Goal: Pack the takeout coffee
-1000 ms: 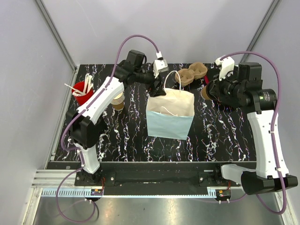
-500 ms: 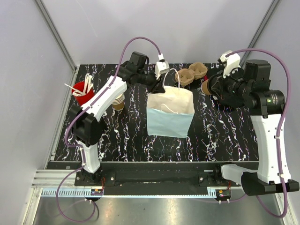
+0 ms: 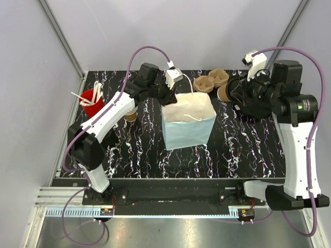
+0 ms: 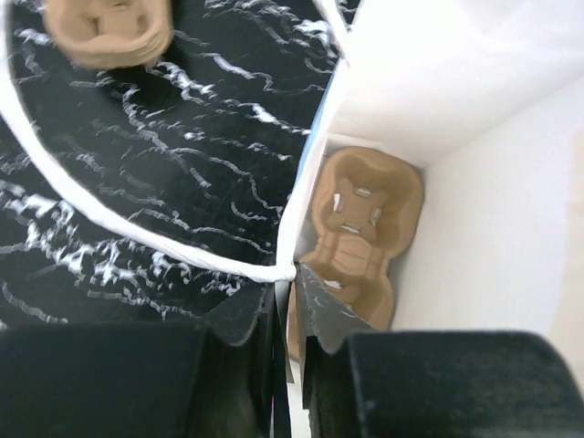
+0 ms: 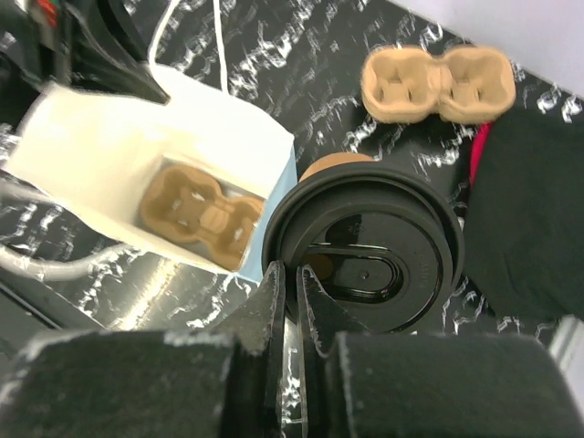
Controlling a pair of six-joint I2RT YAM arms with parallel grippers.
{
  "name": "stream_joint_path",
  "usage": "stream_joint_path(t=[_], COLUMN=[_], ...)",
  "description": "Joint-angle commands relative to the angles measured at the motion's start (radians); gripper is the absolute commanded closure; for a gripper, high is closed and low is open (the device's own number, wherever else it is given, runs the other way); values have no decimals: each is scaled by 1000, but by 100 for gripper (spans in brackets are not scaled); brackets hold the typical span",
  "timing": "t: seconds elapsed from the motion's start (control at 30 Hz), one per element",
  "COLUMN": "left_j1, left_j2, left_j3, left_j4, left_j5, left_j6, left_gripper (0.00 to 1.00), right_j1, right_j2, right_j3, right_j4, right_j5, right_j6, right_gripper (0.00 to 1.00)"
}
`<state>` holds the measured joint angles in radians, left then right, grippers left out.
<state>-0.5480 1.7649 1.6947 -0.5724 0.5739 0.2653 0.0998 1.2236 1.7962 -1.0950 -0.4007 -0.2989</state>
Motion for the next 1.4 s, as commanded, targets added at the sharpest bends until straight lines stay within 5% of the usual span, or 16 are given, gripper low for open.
stream_joint_path(t=[0.0,0.27,0.47,0.53,0.57,0.7,1.33,1.37], left_j1=[-3,-16,-38,-44,-46,-46,-40,-36], left_j2=[-85,-91,-99,-101,-104,-119,-239,-246], left_j3=[-53,-61,-64,-61,-61,-69,-67,-67], left_j4=[120,138,158,157,158,167,238,235], left_j5=[-166,-334,-404,-410,-410,-411,-370,-376], left_j6=[-119,-245,-262,-290,-291,-293,-271,-244], left_gripper=[85,86,84,79,68,51,20,12], right_j1=[-2,31,147,169,176,198,268,268], right_j2=[40,192,295,359,372,425,530,534], right_j3=[124,302,416,485,494,503,443,437], right_j4=[-2,-86,-131,-166,-164,-175,-215,-217], right_j5=[-82,-202,-147,-151,-155,-153,-119,-110], right_j6=[46,84,89,89,89,89,64,63], right_gripper=[100,100,100,100,100,100,100,100])
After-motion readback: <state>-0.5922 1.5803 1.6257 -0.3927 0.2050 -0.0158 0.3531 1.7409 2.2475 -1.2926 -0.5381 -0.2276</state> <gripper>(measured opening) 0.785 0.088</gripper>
